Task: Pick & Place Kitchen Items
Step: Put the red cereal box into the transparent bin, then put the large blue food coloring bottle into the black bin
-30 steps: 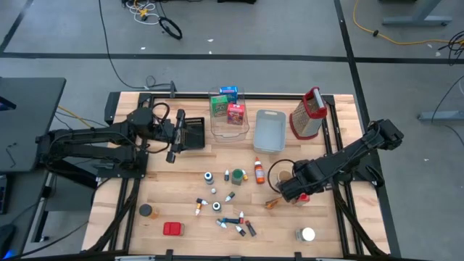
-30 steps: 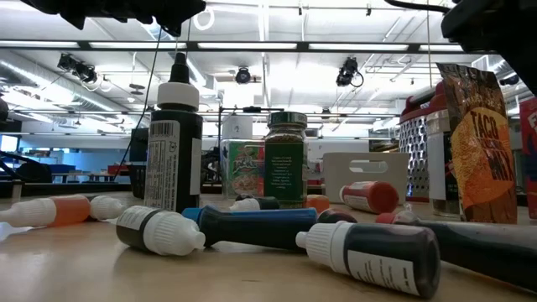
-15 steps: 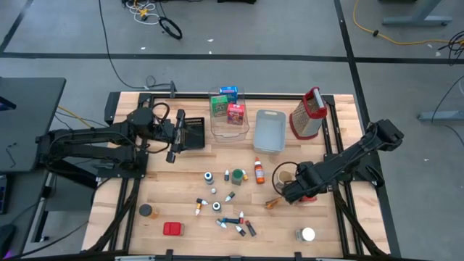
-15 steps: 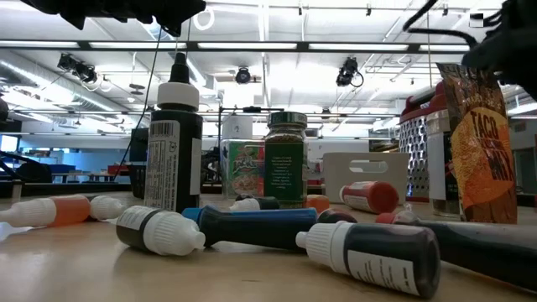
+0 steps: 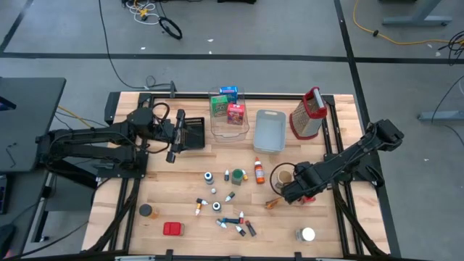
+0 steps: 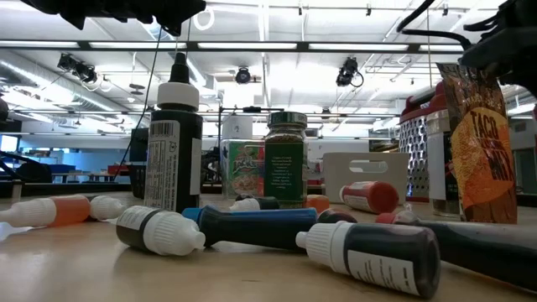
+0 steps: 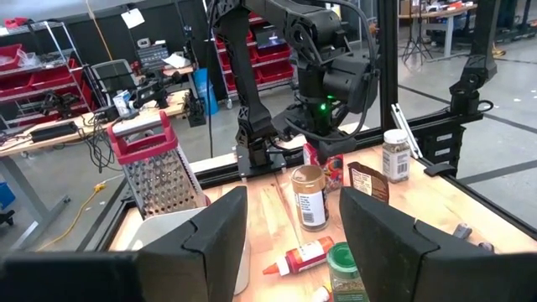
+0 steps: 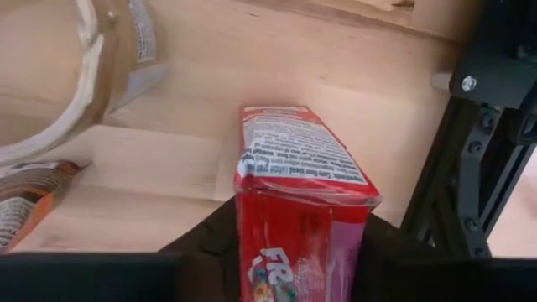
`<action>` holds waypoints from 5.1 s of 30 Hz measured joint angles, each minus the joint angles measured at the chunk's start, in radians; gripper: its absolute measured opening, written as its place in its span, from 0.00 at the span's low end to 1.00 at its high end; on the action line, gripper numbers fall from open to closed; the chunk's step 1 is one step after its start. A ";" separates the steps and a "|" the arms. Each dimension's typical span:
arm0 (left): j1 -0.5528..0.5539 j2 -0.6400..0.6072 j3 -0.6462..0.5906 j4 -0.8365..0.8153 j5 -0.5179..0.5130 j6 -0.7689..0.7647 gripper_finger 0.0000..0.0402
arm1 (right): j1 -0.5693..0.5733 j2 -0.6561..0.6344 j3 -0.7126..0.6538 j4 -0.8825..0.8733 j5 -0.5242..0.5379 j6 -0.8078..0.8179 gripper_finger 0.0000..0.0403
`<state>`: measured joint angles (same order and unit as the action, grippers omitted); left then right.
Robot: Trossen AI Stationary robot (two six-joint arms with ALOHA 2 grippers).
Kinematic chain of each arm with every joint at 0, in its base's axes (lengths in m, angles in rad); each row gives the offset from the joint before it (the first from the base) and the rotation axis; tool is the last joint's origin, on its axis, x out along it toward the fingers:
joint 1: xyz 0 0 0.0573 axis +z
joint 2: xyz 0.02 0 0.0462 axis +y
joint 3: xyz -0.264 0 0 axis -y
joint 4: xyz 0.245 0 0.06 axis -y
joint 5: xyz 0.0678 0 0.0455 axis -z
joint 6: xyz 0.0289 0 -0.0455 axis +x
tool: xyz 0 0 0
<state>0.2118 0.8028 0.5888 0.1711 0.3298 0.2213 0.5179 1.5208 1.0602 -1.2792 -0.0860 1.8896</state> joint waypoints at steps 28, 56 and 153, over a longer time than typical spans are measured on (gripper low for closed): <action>0.000 0.000 0.000 -0.001 0.000 -0.004 0.50 | -0.143 -0.154 0.466 -0.152 0.637 -0.738 0.31; 0.000 0.000 0.000 0.003 0.000 -0.006 0.50 | -0.557 -0.031 0.465 0.739 0.454 -2.117 0.30; -0.011 0.002 0.000 -0.074 0.107 -0.310 0.50 | -0.362 -0.043 0.112 1.023 -0.173 -1.998 0.39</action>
<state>0.2004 0.8047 0.5884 0.0971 0.4368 -0.0890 0.1555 1.4778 1.1720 -0.2561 -0.2586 -0.1087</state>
